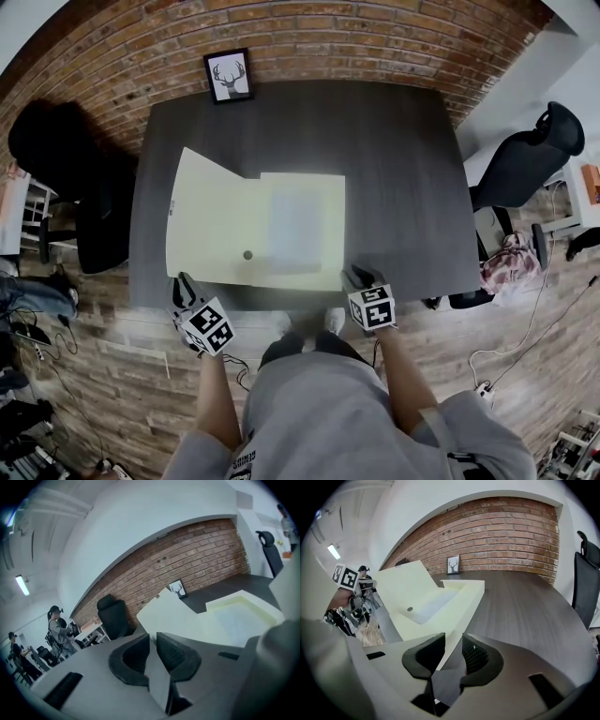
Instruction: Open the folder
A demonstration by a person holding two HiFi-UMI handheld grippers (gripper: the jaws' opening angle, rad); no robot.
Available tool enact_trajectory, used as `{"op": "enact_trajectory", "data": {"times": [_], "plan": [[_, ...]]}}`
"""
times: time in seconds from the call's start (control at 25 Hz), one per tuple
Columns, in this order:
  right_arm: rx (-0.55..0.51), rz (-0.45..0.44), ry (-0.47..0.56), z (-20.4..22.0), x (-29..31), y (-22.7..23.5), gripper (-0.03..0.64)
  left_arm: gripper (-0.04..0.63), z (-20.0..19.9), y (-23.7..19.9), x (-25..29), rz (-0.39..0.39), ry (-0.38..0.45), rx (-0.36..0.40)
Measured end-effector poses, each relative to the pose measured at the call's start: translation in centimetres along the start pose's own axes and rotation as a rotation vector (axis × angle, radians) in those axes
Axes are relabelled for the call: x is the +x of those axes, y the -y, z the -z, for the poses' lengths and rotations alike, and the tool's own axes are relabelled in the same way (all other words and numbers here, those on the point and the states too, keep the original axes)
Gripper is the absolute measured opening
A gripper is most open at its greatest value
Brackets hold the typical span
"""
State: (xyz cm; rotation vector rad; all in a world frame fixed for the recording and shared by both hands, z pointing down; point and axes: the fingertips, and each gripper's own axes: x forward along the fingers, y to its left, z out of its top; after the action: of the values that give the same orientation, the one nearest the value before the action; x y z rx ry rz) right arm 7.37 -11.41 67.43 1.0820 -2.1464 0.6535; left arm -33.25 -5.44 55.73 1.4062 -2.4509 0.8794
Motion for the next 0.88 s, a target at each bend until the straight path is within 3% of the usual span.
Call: {"op": "enact_trajectory", "data": {"times": [0.4, 0.88], "plan": [[-0.01, 0.013, -0.013, 0.1, 0.0, 0.0, 0.104, 0.035, 4.5, -1.5, 2.9, 0.007, -0.168, -0.132], [-0.005, 0.044, -0.022, -0.4, 0.2, 0.7, 0.112, 0.029, 8.1, -2.2, 2.9, -0.015, -0.264, -0.18]]}}
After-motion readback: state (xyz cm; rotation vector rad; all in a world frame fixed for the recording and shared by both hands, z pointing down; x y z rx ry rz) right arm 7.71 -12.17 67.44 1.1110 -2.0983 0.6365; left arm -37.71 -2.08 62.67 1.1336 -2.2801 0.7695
